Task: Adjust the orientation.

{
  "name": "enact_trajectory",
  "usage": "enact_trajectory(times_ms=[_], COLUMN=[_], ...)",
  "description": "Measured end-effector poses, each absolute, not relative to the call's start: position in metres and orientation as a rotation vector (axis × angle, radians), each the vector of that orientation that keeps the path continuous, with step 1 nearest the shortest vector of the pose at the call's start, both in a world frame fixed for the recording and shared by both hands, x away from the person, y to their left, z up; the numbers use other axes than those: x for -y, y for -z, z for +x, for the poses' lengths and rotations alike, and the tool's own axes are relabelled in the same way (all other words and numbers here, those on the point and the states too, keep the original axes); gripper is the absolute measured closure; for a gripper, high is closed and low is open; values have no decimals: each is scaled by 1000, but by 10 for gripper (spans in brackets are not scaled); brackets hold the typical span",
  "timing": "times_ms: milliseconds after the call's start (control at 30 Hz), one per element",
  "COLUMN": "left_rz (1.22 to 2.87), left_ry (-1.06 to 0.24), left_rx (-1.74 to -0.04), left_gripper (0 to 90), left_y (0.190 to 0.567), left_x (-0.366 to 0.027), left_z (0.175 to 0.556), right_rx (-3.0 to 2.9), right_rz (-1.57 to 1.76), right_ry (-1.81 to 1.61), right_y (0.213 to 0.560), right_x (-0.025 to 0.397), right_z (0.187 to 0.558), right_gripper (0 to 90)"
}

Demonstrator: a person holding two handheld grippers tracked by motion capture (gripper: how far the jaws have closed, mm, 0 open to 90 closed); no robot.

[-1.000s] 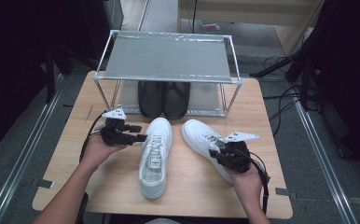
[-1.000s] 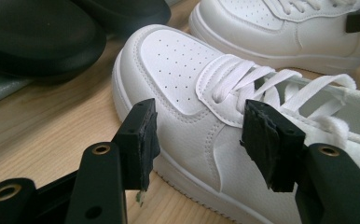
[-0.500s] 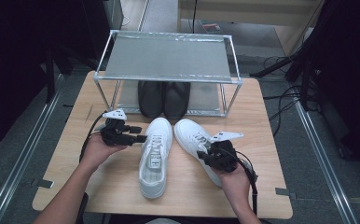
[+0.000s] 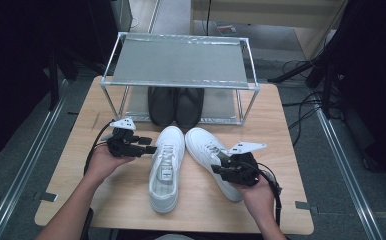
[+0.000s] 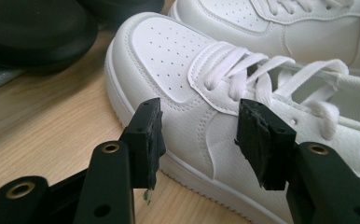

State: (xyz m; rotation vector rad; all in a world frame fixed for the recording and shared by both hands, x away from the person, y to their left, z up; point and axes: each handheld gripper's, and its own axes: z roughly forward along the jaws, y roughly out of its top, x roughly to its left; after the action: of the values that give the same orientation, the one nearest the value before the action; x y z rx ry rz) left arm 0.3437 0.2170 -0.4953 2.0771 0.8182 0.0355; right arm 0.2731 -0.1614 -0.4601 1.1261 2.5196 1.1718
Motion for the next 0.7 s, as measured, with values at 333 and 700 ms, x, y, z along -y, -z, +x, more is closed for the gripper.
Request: enact_trajectory(times_ms=[333, 700], left_rz=[2111, 2169], left_ry=[-17, 23], left_rx=[-820, -814], left_gripper=[596, 820], left_y=[496, 495], left_x=[-220, -217], left_z=[333, 318], right_rx=[-2405, -2400], right_rz=[1157, 1221], right_ry=[-1334, -1281], right_y=[450, 464], right_x=[211, 222], right_z=[286, 314], right_gripper=[847, 897])
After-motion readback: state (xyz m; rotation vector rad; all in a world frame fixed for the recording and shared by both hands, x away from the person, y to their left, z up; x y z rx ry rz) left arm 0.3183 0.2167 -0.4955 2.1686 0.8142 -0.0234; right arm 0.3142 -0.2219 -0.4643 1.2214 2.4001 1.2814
